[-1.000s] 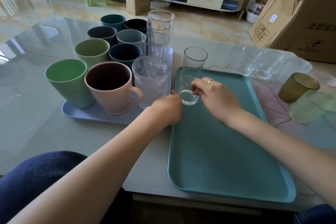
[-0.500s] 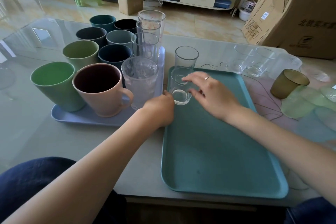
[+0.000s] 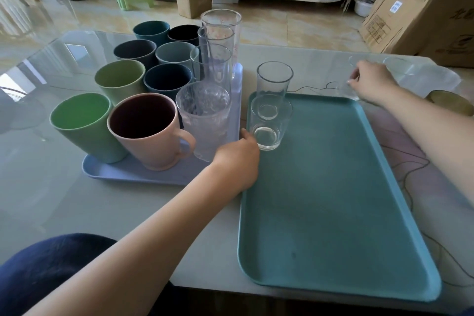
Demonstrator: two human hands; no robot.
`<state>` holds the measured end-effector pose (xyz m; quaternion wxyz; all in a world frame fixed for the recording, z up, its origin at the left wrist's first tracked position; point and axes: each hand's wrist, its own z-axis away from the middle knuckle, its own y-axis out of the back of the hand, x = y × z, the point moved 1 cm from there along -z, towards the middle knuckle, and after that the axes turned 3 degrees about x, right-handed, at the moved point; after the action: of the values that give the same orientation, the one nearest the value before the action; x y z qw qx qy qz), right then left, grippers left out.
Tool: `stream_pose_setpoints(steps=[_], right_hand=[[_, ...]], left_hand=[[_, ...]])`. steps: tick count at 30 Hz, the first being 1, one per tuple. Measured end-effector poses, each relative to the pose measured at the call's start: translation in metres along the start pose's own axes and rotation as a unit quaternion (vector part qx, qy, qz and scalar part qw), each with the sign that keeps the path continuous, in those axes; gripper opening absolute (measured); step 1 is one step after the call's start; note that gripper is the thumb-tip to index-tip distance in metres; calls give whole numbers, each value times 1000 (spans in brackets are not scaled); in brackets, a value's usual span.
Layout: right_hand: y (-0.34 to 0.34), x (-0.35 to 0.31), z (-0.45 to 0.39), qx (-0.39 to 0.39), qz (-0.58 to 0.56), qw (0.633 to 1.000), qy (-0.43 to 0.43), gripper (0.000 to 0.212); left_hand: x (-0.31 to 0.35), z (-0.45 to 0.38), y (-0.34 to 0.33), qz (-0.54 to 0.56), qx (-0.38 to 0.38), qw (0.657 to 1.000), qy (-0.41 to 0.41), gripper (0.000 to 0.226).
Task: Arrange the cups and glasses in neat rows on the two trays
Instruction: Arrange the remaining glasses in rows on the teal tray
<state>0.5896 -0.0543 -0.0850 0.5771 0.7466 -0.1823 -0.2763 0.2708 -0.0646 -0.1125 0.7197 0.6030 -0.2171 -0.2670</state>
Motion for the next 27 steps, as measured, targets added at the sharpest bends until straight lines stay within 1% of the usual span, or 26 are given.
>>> stream_pose_setpoints(steps=[1, 3, 7, 10, 15, 19, 21, 23, 25, 27], right_hand=[[-2, -1, -1, 22, -4, 1000, -1, 15], [-3, -1, 1, 56, -7, 998, 10, 10], [13, 0, 27, 100, -1, 992, 81, 10], [36, 1, 50, 118, -26, 985, 123, 9], [60, -2, 123, 71, -68, 975, 198, 4], [55, -13, 189, 43, -130, 963, 232, 4], [48, -23, 211, 21, -157, 954, 254, 7], [40, -38, 224, -12, -184, 943, 277, 5], [35, -54, 232, -40, -194, 931, 306, 3], [32, -69, 236, -64, -205, 919, 331, 8]], left_hand=[[0, -1, 0, 1, 3, 1000, 1, 64], [-1, -1, 0, 16, 13, 1000, 8, 63], [0, -1, -2, 25, 33, 999, 9, 59], [0, 0, -3, 28, 38, 999, 9, 61], [2, 6, 0, 14, 30, 999, 5, 62], [-3, 5, 1, 76, 1, 997, 7, 64], [-7, 3, 0, 102, -16, 995, 3, 67], [-11, -1, -1, 137, -33, 990, -2, 67], [-18, -8, -2, 177, -54, 983, -8, 60], [-24, -17, -5, 198, -68, 978, -19, 47]])
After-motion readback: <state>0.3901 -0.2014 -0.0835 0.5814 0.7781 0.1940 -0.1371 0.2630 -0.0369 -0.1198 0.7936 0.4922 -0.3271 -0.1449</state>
